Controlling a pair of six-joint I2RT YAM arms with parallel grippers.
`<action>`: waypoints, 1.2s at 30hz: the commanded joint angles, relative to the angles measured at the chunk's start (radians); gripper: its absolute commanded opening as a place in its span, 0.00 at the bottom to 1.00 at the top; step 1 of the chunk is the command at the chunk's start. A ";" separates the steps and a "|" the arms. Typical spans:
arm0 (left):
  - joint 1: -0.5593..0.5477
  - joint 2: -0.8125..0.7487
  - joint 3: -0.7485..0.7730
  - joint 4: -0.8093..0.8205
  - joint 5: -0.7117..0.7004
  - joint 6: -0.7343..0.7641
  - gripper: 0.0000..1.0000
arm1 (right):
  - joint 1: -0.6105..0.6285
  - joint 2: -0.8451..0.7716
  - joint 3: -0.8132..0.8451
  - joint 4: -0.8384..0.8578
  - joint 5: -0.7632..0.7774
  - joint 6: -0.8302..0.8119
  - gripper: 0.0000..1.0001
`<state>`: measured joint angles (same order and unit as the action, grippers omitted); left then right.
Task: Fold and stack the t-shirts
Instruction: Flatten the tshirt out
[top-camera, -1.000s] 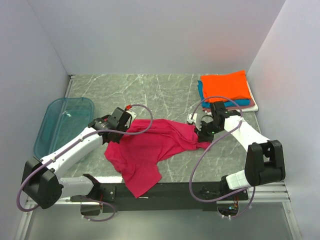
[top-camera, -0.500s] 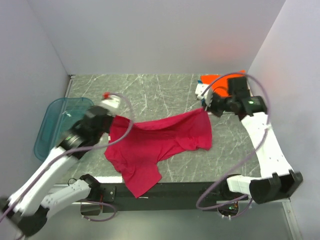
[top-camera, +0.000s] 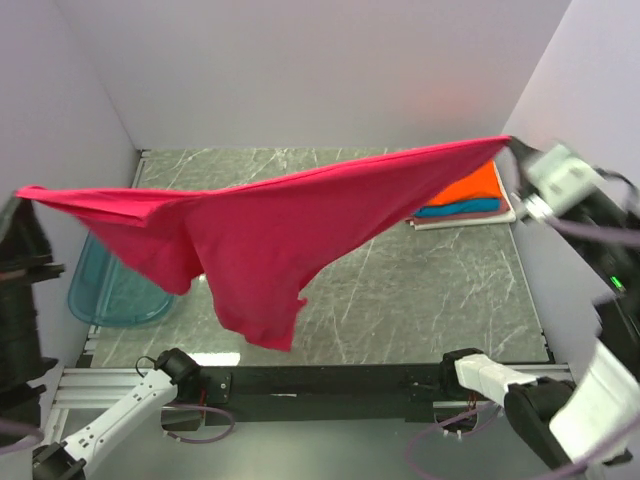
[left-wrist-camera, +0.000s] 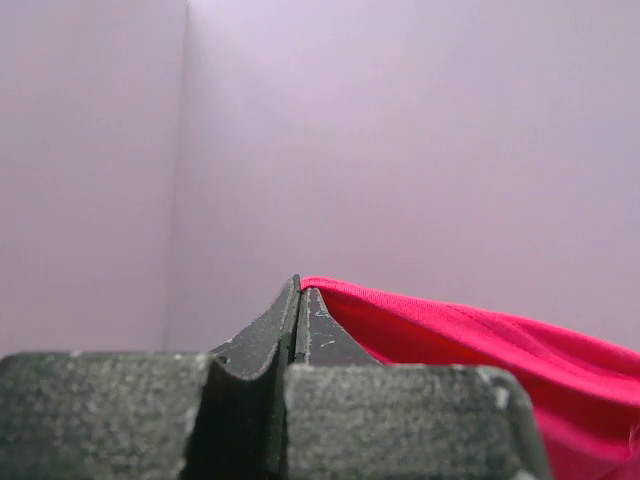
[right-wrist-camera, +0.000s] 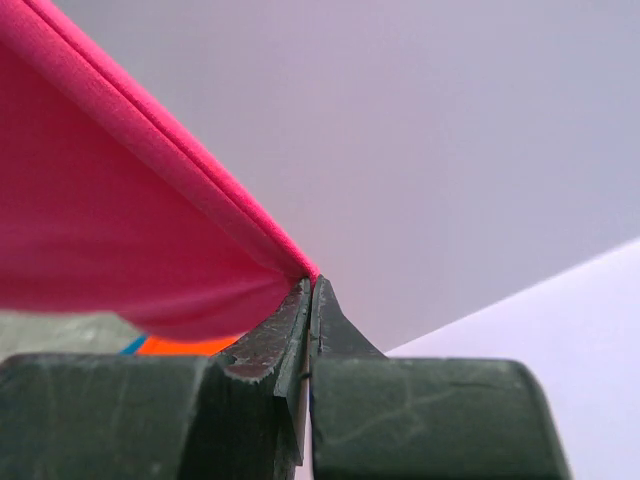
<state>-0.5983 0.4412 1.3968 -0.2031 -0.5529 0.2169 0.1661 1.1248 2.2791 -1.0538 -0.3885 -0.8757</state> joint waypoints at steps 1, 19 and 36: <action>0.025 0.034 0.086 0.194 0.129 0.041 0.01 | -0.031 -0.039 0.100 0.086 0.053 0.079 0.00; 0.285 0.243 -0.042 0.120 0.527 -0.145 0.01 | -0.079 -0.197 -0.468 0.232 0.002 0.066 0.00; 0.476 1.227 -0.235 0.346 0.426 -0.171 0.00 | -0.027 0.594 -0.942 0.816 0.045 0.067 0.00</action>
<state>-0.1474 1.5684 0.9894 0.0616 -0.1074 0.0799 0.1200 1.6184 1.2232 -0.3782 -0.3866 -0.8082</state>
